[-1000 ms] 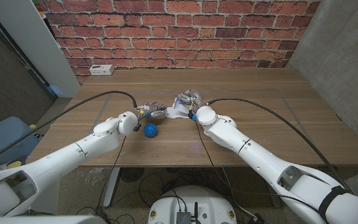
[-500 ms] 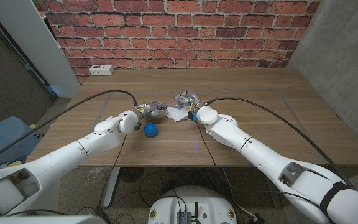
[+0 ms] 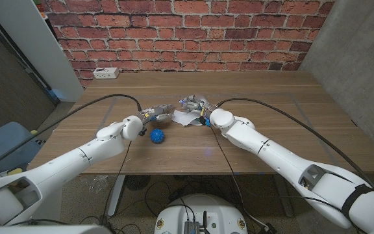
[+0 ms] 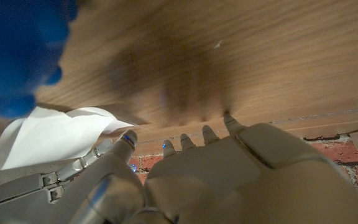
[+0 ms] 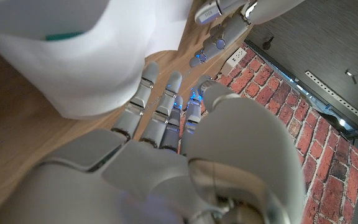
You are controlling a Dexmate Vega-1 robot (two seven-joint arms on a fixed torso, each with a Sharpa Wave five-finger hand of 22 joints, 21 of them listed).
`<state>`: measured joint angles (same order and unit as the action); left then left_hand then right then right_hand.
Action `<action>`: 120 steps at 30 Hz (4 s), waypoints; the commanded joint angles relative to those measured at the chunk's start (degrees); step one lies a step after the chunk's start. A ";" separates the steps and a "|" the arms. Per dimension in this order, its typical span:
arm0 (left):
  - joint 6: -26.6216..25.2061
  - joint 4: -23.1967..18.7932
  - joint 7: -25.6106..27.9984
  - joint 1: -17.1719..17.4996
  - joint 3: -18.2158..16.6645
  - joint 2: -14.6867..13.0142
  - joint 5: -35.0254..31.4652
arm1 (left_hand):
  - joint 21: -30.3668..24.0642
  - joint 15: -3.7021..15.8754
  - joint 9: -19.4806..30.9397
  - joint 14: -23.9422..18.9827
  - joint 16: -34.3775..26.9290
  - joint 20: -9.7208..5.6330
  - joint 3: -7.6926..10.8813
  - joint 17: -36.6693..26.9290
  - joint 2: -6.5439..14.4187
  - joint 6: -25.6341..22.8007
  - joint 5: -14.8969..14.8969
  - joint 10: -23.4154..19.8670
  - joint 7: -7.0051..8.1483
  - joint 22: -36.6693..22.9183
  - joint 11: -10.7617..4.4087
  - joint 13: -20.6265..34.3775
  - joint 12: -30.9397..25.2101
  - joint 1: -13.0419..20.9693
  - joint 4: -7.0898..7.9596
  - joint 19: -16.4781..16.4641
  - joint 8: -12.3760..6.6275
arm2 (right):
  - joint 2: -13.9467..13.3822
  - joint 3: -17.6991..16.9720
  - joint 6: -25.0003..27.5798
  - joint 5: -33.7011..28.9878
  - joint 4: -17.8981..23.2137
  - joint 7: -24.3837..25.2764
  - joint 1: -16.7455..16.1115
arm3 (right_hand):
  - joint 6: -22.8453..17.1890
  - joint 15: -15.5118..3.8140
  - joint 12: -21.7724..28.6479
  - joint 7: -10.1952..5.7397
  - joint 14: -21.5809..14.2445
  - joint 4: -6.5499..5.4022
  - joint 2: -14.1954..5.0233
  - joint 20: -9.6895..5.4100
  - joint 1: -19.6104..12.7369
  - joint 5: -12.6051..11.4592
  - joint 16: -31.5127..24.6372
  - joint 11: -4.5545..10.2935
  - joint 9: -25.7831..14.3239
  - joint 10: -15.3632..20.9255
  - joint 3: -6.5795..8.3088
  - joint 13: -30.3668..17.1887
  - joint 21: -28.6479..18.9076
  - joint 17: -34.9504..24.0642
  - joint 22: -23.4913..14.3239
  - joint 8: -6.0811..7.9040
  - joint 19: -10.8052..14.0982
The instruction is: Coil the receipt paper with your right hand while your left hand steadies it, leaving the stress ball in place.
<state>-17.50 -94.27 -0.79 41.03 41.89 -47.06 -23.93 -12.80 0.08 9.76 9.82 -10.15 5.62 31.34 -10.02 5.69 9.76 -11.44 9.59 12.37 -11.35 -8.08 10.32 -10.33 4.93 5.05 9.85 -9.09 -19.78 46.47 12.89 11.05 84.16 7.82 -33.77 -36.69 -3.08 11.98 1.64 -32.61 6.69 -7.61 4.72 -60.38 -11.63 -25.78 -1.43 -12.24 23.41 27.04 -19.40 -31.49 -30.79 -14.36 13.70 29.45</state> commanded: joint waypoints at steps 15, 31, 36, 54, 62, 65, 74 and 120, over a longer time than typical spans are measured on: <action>7.01 -3.73 7.22 5.05 -3.42 -2.37 1.90 | -0.98 0.25 0.27 -0.59 -0.65 0.90 2.10 0.23 2.96 -12.32 0.06 -7.25 -0.10 -0.02 -3.83 -0.08 -2.60 2.65 -1.45 1.75 -3.91 | -1.04 0.52 -6.02 -11.84 0.47 6.55 -1.09 | -0.80 -2.91 0.17 -0.13 0.77 -0.31 0.04 -0.22 1.62 0.63 1.77 0.58 0.08 0.96 0.75 0.38 -0.76 0.94 0.71 -0.35 -0.24; 14.13 -3.47 0.85 4.34 -1.59 -2.03 1.96 | -0.93 -0.11 0.18 -1.25 -0.60 1.38 4.48 -0.05 4.86 -17.63 -0.30 -10.44 -1.25 -0.12 -3.56 -0.10 -2.53 3.08 0.52 1.77 -3.65 | -1.82 -2.06 -3.66 -15.43 6.05 13.19 -5.57 | -1.12 -3.01 0.20 -0.37 1.82 -0.56 0.19 -0.53 2.90 0.81 3.15 0.69 0.18 1.32 1.02 0.75 -1.02 1.48 1.34 -0.52 -0.65; 15.82 -2.81 -1.33 3.73 -1.17 -1.57 2.42 | -0.88 -0.16 0.16 -1.17 -0.58 1.37 4.51 -0.10 4.54 -17.93 -0.27 -11.10 -1.30 -0.14 -3.45 -0.10 -2.62 2.87 0.92 1.91 -3.48 | -1.89 -2.63 -3.26 -15.80 6.90 14.20 -6.37 | -1.10 -2.97 0.15 -0.40 1.83 -0.76 0.11 -0.54 3.38 0.85 3.36 0.71 0.21 1.29 1.05 0.85 -1.11 1.54 1.51 -0.61 -0.72; 10.62 -5.20 -8.07 1.89 0.58 -1.42 -2.21 | -0.96 -0.21 0.16 -3.58 -1.01 1.27 5.20 -0.02 2.75 -27.41 -0.54 -22.40 -4.59 -0.23 1.32 -0.05 -4.00 0.33 4.29 1.80 -3.51 | -1.21 -3.47 -4.71 -16.43 6.51 16.27 -7.46 | -0.95 -3.09 0.12 -0.54 1.61 -1.12 -0.02 -0.59 4.52 0.85 3.84 0.61 0.28 1.46 1.24 1.14 -1.34 1.76 1.93 -0.86 -0.95; 5.53 -7.17 -7.26 2.20 1.13 -1.30 -7.18 | -0.55 -0.32 0.23 -1.63 -0.20 0.86 3.97 -0.12 1.20 -20.27 -0.55 -14.20 -3.59 -0.25 2.97 0.05 -0.04 -1.89 4.41 2.91 -0.49 | -1.30 -3.78 -4.02 -16.45 6.96 16.46 -7.83 | -0.94 -3.00 0.14 -0.53 1.47 -1.24 0.00 -0.55 5.04 0.85 4.04 0.71 0.31 1.61 1.32 1.26 -1.49 1.86 2.11 -0.95 -0.93; 4.73 -7.61 -5.28 2.81 0.81 -1.35 -8.41 | -0.51 -0.47 0.25 -1.14 -0.08 0.82 3.80 -0.11 0.98 -19.13 -0.55 -12.49 -3.43 -0.25 2.67 0.08 0.25 -2.11 4.31 3.03 -0.43 | -1.39 -3.73 -4.01 -16.48 6.93 16.32 -7.82 | -0.94 -2.95 0.12 -0.52 1.45 -1.25 -0.04 -0.57 5.20 0.85 4.15 0.36 0.33 1.59 1.41 1.32 -1.52 1.91 2.18 -0.98 -1.01; 2.09 -8.09 -2.89 3.35 0.17 -1.25 -10.72 | -0.37 0.00 0.26 -0.73 -0.01 0.66 3.42 -0.07 0.28 -18.33 -0.48 -11.66 -2.89 -0.24 2.66 0.10 0.07 -2.33 4.04 3.40 -0.62 | -1.10 -3.75 -3.96 -16.69 6.83 16.96 -8.02 | -1.03 -2.90 0.12 -0.39 1.41 -1.29 -0.05 -0.54 5.60 0.83 4.40 0.67 0.35 1.70 1.58 1.44 -1.64 2.02 2.34 -1.02 -1.08; 12.56 -3.98 12.14 5.68 -7.02 -0.20 -0.09 | -0.99 -0.40 0.31 -1.97 -1.10 0.97 -1.12 -0.09 -0.68 -12.25 -1.73 -8.61 -1.29 -0.27 2.60 0.16 -0.91 -3.86 4.32 3.03 -1.14 | -12.04 6.50 30.62 -25.30 22.09 -6.97 2.32 | -7.49 -6.35 4.99 -6.49 -3.56 2.83 4.73 -3.06 -0.46 0.39 -1.65 3.85 0.42 8.28 -1.38 -0.29 -6.14 -5.54 2.63 -1.09 1.88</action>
<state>-13.41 -100.52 2.17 43.73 39.53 -47.28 -30.00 -13.36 -0.35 10.02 8.73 -10.83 6.05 30.10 -10.12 3.81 -2.43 -12.79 1.68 10.64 -11.45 -5.69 10.39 -10.62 0.78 9.92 9.85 -9.70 -30.14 49.03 32.53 -12.89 104.10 10.74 -35.90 -44.32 -3.38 16.58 -3.92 -36.04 9.55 -3.31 1.95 -60.17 -10.82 -26.81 2.00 -11.72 32.09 26.31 -19.52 -37.09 -35.46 -11.46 12.81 31.03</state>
